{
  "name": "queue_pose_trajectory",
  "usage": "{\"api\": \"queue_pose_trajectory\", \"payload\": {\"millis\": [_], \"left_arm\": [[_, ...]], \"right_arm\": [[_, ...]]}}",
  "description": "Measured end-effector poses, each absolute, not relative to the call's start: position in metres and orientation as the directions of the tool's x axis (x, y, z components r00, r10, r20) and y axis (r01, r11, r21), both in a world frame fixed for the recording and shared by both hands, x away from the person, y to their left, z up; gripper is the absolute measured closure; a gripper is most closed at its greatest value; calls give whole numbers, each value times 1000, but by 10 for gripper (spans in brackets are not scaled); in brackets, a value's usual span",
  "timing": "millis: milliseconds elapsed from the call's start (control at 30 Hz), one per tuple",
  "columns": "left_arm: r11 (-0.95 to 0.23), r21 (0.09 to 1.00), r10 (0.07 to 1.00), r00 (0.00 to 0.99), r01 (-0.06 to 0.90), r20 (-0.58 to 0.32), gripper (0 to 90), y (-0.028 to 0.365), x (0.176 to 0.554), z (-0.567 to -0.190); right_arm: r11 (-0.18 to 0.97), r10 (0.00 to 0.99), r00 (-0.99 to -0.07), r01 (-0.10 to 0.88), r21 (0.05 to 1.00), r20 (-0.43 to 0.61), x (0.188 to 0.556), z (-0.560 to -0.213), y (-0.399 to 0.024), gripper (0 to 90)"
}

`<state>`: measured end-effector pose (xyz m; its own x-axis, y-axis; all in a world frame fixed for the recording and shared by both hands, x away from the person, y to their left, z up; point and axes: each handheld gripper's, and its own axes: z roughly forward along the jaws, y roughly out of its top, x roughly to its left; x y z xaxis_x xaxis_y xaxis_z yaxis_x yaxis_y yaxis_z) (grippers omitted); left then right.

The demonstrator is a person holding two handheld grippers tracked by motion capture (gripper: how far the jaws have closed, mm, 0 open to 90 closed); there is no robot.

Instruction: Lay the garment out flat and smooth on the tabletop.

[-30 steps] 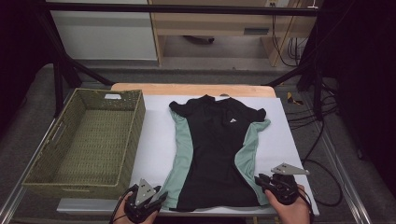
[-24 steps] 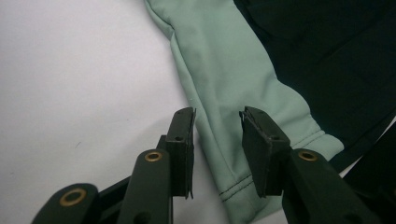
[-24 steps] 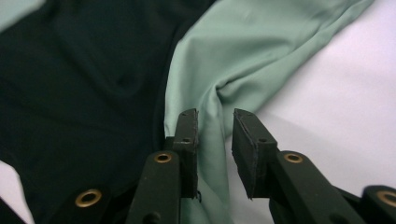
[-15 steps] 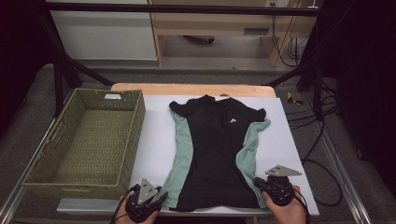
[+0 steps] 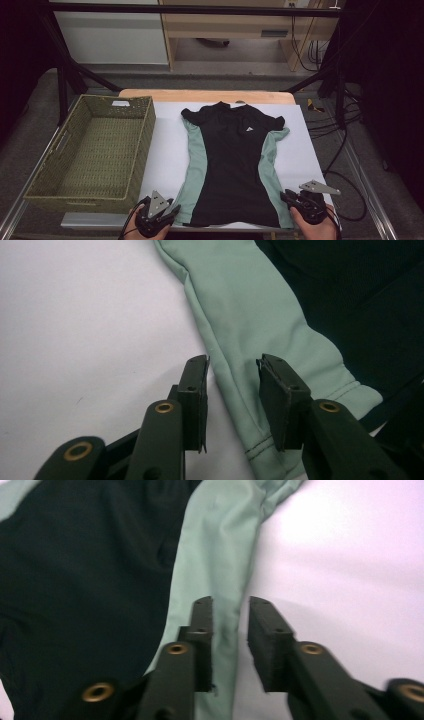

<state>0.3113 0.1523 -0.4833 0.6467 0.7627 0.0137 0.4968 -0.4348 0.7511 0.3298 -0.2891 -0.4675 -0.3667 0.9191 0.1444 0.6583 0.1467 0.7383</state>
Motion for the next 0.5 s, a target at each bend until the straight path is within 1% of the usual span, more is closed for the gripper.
{"api": "queue_pose_trajectory", "payload": {"millis": [33,67,100,167,200,233,267,333,500], "left_arm": [[-434,750,759,651,499,6,649,152,312,-483],[-440,748,749,663,497,0,674,152,313,-483],[-443,748,743,669,494,-1,709,152,313,-483],[-447,746,730,683,494,-14,747,153,313,-483],[-454,742,717,697,493,-24,796,153,313,-482],[-458,740,713,700,493,-25,841,153,313,-482],[-463,737,711,703,492,-22,858,153,312,-481],[-473,730,707,707,493,-20,876,153,312,-480],[-467,732,702,711,496,-35,879,161,302,-473]], "right_arm": [[146,917,-370,662,735,151,331,-470,-289,698],[148,916,-369,673,725,156,333,-472,-288,698],[157,915,-374,679,718,154,334,-473,-287,720],[171,909,-388,682,712,153,334,-475,-286,802],[179,907,-393,683,708,150,335,-475,-285,832],[183,907,-395,687,704,149,335,-475,-285,851],[183,907,-395,687,703,149,335,-475,-285,867],[184,906,-396,686,704,149,333,-474,-286,876],[189,906,-399,684,705,144,324,-469,-287,878]]}}
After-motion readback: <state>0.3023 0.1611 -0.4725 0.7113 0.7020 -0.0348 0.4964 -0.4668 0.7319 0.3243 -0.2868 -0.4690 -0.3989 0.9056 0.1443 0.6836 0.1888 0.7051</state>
